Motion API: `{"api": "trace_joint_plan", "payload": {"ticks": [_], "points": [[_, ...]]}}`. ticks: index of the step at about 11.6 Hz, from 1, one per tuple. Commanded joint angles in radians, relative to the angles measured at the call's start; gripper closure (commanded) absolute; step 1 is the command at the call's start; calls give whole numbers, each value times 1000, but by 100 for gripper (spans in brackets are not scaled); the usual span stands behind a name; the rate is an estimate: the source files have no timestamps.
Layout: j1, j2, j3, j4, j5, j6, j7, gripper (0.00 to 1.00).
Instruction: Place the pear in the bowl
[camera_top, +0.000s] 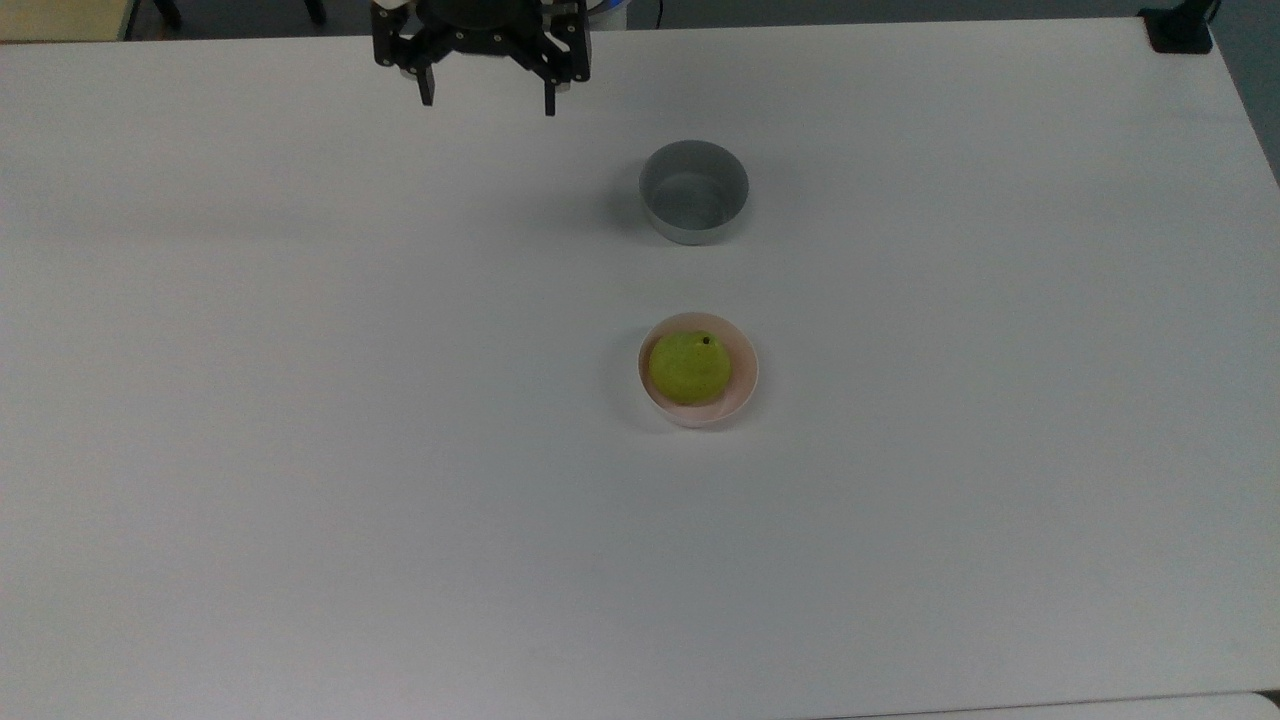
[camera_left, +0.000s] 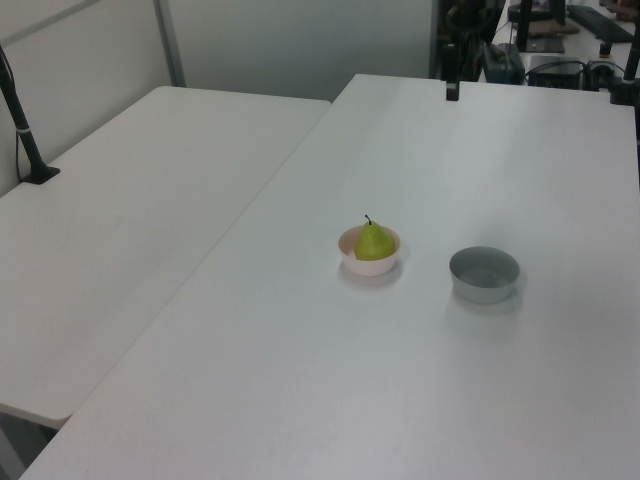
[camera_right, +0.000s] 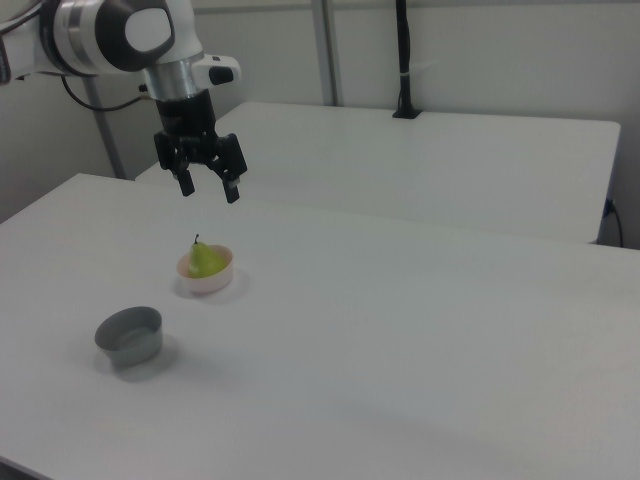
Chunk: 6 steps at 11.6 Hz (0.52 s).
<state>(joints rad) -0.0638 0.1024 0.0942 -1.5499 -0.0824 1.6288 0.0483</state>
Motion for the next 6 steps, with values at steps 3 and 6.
{"api": "trace_joint_plan", "payload": {"ticks": [3, 6], "points": [[16, -50, -56, -38, 18, -20, -21, 0], [7, -49, -59, -30, 9, -1, -21, 0]]}}
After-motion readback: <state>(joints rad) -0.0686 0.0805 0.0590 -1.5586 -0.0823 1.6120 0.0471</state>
